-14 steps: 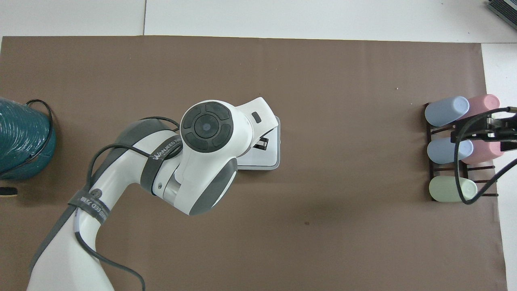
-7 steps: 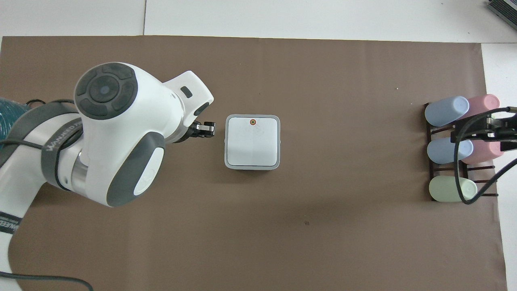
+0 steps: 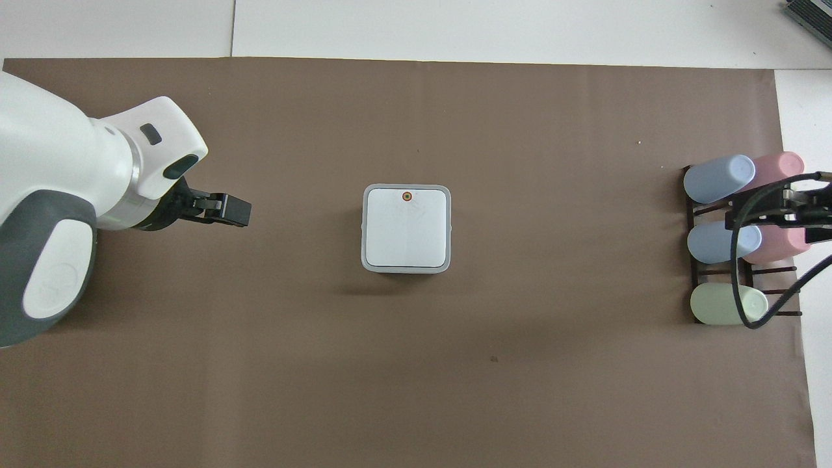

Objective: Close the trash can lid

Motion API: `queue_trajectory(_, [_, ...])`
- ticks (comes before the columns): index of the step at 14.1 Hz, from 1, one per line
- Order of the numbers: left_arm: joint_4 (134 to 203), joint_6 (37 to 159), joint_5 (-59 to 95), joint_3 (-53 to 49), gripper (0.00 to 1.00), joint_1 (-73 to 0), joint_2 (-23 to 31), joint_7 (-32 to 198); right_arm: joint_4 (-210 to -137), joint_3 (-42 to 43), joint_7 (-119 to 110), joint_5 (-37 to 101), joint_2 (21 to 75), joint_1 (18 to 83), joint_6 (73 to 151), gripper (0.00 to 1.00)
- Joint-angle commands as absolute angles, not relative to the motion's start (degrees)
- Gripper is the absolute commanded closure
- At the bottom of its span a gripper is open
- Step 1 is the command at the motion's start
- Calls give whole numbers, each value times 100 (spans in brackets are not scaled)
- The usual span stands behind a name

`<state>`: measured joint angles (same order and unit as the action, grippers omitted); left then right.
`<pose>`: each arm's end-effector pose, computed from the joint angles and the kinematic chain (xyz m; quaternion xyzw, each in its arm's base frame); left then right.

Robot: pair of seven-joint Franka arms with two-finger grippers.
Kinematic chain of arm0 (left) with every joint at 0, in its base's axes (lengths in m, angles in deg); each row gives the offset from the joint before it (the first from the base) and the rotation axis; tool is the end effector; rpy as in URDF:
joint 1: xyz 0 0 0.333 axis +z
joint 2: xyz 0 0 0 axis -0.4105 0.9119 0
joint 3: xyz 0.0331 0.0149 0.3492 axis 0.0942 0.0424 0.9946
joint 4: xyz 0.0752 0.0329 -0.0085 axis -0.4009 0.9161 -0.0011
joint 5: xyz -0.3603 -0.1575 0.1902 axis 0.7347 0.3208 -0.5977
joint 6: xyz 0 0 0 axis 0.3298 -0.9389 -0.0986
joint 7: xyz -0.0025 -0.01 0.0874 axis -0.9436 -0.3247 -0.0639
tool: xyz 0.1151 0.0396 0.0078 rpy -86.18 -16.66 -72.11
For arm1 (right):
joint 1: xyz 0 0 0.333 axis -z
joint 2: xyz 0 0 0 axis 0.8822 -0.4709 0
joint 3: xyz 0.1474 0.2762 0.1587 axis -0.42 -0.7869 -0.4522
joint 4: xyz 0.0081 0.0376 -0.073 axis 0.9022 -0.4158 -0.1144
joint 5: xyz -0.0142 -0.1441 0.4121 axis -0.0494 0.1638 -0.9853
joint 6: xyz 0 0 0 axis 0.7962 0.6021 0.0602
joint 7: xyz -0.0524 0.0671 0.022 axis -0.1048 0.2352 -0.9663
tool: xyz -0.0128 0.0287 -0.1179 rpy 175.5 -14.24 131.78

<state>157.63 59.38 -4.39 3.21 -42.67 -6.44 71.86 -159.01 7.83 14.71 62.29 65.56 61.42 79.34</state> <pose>0.5836 -0.1706 0.5891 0.9948 -0.0973 0.0137 0.0268 0.5746 0.0008 0.6728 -0.9953 0.0956 0.0146 0.0010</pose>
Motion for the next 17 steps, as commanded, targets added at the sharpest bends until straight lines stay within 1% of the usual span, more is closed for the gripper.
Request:
queue_trajectory(1, [15846, 5610, -459, 280, 0, -3858, -900, 6616, -16046, 781, 1449, 6158, 6681, 6147, 7961, 0])
queue_trajectory(3, [15846, 5364, -459, 271, 0, -3532, -1050, 6238, -16046, 781, 1449, 6158, 6681, 6147, 7961, 0])
queue_trajectory(7, [15644, 4959, -459, 333, 0, -3110, -1077, 6017, -16046, 781, 1449, 6149, 6681, 6147, 7961, 0])
queue_trajectory(10, [15276, 4774, -477, 333, 0, -2820, -989, 5447, -16046, 781, 1449, 6140, 6681, 6147, 7961, 0])
queue_trajectory(14, [14985, 4686, -793, 350, 0, -2565, -963, 4797, -16046, 781, 1449, 6140, 6681, 6147, 7961, 0])
queue_trajectory(17, [14537, 4248, -688, 350, 0, -2283, -760, 4716, -16046, 781, 1449, 6140, 6681, 6147, 7961, 0])
